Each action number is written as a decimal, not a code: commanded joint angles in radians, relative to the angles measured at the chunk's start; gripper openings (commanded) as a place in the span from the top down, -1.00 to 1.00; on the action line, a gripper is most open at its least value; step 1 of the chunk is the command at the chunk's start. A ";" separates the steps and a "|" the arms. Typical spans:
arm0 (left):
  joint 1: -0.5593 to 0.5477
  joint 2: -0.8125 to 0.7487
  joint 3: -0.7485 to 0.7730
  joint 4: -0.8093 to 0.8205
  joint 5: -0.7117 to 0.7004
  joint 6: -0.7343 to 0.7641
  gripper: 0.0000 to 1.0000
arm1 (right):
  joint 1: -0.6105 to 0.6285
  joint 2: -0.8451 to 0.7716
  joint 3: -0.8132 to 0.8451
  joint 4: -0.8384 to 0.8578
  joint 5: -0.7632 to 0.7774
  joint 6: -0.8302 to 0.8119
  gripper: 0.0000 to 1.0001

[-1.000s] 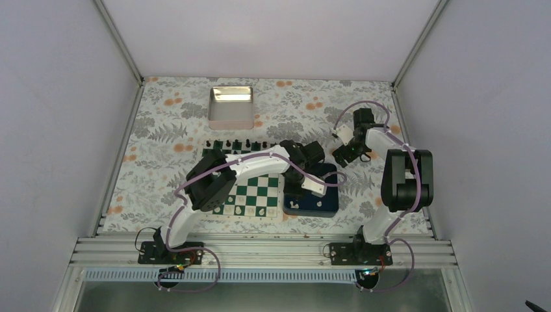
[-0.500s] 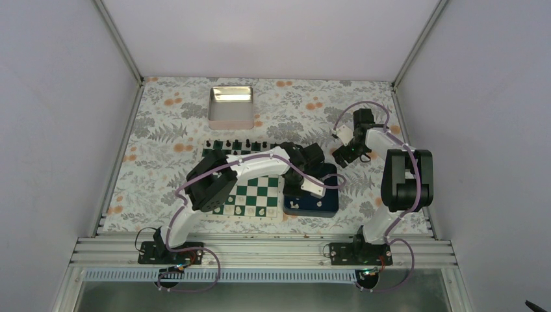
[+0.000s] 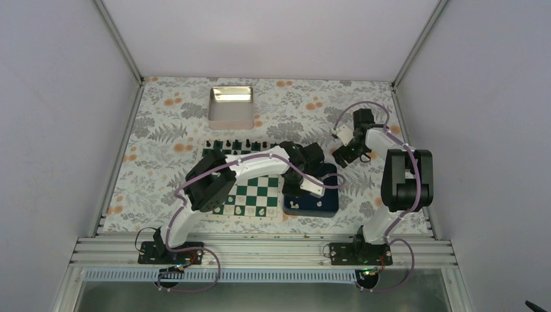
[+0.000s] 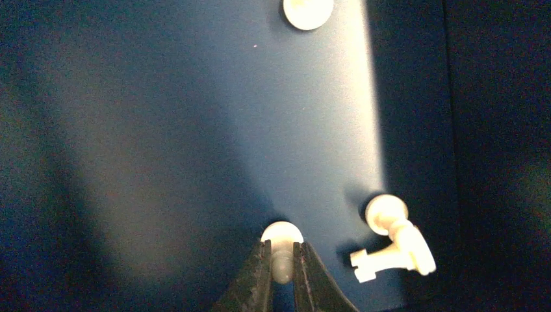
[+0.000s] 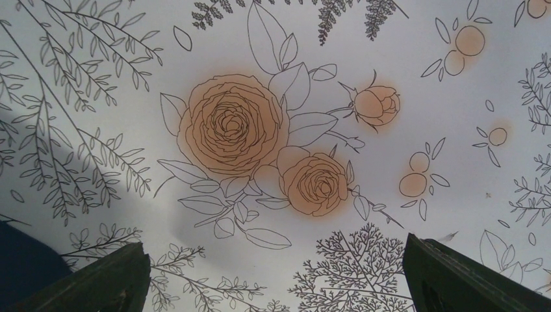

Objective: Set up the chess pieces on the board
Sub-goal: Pick up the chess piece from the storage box, then place the chess piece on the chessboard, then adjust the storage box at the center of the board.

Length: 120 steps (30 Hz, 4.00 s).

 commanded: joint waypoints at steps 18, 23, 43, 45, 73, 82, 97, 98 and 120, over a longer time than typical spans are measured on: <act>0.170 -0.512 -0.428 0.000 -0.177 -0.049 0.86 | 0.005 0.009 0.013 -0.017 0.003 0.001 -1.00; 0.187 -0.571 -0.581 0.078 -0.146 -0.081 0.86 | 0.004 0.016 0.023 -0.025 -0.005 0.007 -1.00; 0.188 -0.545 -0.717 0.199 -0.038 -0.104 0.86 | 0.005 0.039 0.013 -0.021 0.013 0.016 -1.00; 0.187 -0.534 -0.716 0.195 -0.037 -0.102 0.86 | 0.003 0.041 0.011 -0.020 0.017 0.014 -1.00; 0.185 -0.505 -0.722 0.165 -0.023 -0.095 0.86 | 0.003 0.045 -0.003 -0.015 0.026 0.010 -1.00; 0.183 -0.492 -0.703 0.168 -0.042 -0.094 0.49 | 0.003 0.034 -0.001 -0.011 0.028 0.010 -1.00; 0.184 -0.602 -0.405 -0.026 -0.221 -0.075 0.09 | 0.018 -0.179 0.160 -0.224 0.071 -0.055 -0.89; 0.186 -0.604 -0.372 -0.028 -0.231 -0.064 0.05 | 0.021 -0.189 0.174 -0.263 0.070 -0.061 -0.71; 0.217 0.154 0.521 -0.122 -0.181 0.012 0.95 | 0.338 -0.436 -0.131 -0.665 -0.113 -0.103 0.92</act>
